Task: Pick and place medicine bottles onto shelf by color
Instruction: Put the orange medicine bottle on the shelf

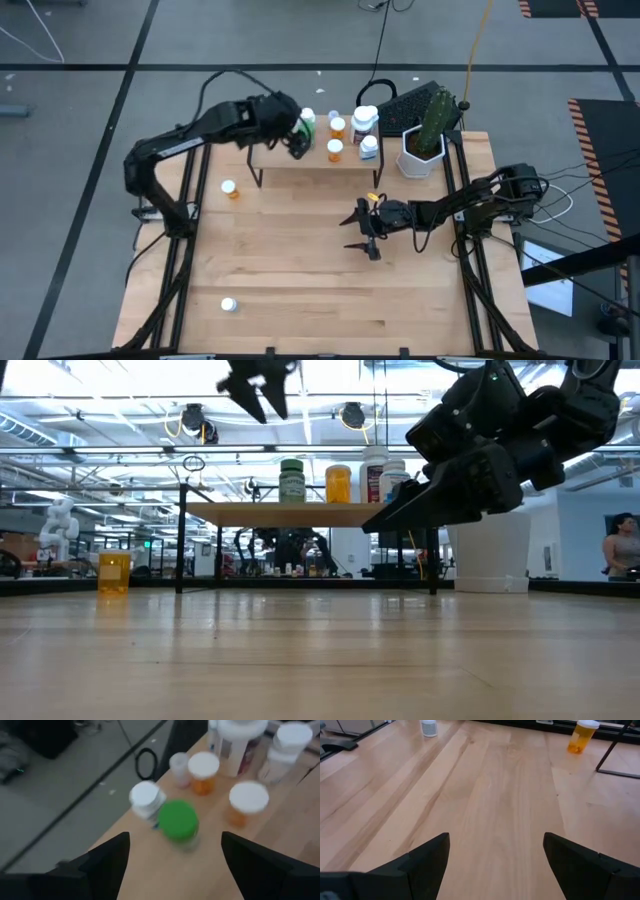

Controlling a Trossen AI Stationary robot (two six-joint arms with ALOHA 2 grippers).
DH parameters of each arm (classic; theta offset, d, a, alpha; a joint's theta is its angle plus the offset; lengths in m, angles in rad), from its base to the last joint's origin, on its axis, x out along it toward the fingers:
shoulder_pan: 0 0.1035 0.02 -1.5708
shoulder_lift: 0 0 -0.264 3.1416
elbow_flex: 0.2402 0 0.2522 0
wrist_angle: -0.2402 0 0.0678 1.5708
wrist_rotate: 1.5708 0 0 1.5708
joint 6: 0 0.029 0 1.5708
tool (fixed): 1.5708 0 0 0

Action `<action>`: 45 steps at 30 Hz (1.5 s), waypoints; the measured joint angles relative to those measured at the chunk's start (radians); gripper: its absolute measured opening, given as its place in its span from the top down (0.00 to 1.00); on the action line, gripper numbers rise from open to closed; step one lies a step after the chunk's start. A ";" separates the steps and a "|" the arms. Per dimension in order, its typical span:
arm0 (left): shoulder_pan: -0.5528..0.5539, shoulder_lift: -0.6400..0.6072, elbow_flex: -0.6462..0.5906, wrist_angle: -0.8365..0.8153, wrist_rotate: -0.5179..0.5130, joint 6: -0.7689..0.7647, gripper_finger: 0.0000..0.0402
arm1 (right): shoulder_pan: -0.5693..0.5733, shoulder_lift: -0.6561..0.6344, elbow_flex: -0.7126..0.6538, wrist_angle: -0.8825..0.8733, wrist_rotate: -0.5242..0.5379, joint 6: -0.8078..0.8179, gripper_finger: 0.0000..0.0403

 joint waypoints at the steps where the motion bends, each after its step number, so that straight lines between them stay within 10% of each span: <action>1: -0.024 -0.014 0.000 -0.028 -0.034 -0.006 0.21 | -0.002 0.000 0.000 0.000 0.000 -0.003 0.22; 7: -0.217 -0.119 -0.075 -0.209 -0.236 -0.181 0.26 | -0.012 0.000 0.000 0.000 -0.002 -0.025 0.22; 23: -0.705 -0.269 -0.626 -0.414 -0.122 -0.776 0.33 | -0.012 0.000 0.000 0.107 -0.003 0.004 0.22; 32: -0.522 -0.403 -0.898 -0.365 -0.115 -0.875 0.33 | -0.014 0.000 0.012 0.133 -0.007 0.005 0.22; 45: 0.029 -0.628 -1.159 0.026 0.053 -0.451 0.11 | -0.015 0.000 0.013 0.115 -0.006 -0.018 0.22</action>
